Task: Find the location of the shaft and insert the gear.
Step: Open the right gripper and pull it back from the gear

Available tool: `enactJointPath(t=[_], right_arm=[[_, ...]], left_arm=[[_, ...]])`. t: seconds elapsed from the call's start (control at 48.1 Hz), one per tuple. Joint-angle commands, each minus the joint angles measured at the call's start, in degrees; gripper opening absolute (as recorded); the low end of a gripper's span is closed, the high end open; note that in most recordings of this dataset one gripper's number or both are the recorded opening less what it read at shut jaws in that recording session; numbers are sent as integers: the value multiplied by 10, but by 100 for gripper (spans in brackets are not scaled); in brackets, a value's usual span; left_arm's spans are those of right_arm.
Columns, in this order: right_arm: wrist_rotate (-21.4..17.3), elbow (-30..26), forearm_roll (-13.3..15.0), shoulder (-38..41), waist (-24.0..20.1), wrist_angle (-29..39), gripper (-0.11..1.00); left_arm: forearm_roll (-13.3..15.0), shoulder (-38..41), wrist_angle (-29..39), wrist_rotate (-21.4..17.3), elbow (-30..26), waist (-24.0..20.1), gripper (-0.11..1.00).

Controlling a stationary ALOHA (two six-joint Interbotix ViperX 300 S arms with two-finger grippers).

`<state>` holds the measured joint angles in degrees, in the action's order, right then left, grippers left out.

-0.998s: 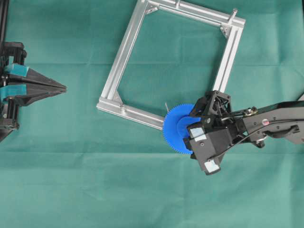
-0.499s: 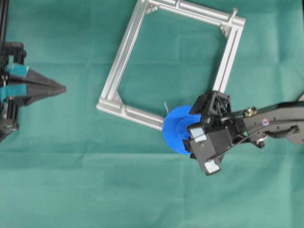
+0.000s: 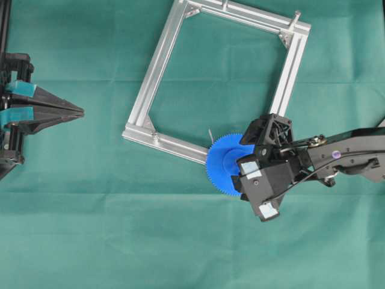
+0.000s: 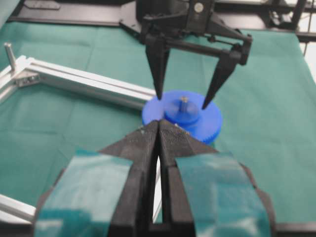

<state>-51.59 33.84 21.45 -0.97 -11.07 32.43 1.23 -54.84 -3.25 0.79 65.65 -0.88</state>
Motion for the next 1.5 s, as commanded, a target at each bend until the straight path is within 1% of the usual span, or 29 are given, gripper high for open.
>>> enactJointPath(t=[0.0, 0.333, 0.582, 0.956, 1.164, 1.476], right_arm=[[0, -14, 2, -17, 0, 7, 91], [3, -21, 2, -65, 0, 55, 90], [3, -22, 2, -104, -2, 76, 90], [3, -19, 30, -116, -4, 76, 90], [0, -4, 54, -137, -7, 69, 88], [0, 41, 57, -196, -7, 31, 88]], left_arm=[[0, 4, -3, 1, -6, -2, 0], [0, 4, -3, 1, -6, -2, 0], [0, 4, -1, 1, -6, -2, 0], [1, 4, 0, 1, -6, -2, 0], [1, 4, 7, 1, -6, -2, 0], [0, 4, 7, 1, -6, -2, 0]])
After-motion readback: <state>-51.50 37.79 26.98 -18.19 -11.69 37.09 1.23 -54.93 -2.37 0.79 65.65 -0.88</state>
